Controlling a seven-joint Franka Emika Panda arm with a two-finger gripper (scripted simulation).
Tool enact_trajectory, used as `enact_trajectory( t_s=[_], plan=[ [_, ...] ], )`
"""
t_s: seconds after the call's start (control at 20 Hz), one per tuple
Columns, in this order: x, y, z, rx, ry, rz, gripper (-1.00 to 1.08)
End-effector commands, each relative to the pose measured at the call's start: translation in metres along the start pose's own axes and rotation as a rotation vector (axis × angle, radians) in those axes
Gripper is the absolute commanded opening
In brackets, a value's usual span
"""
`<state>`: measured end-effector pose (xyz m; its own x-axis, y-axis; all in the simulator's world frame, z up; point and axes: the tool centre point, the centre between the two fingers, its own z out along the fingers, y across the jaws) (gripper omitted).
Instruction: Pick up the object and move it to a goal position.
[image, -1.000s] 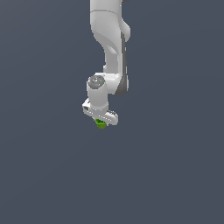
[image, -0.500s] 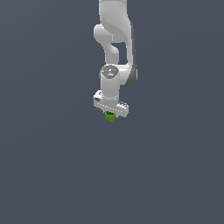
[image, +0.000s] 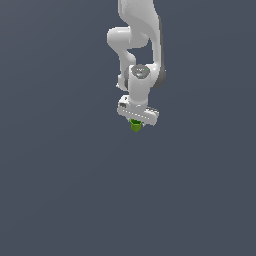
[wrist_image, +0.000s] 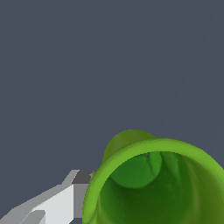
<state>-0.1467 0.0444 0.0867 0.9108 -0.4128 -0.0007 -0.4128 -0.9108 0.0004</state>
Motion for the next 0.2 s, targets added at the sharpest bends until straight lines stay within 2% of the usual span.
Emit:
enact_trajectory(
  t_s=[0.0,0.15],
  plan=[
    [-0.0061,-0.0040,-0.0028,0.000,0.001,0.001,-1.00],
    [-0.0084,-0.0055,-0.0037,0.000,0.001,0.001,-1.00]
  ],
)
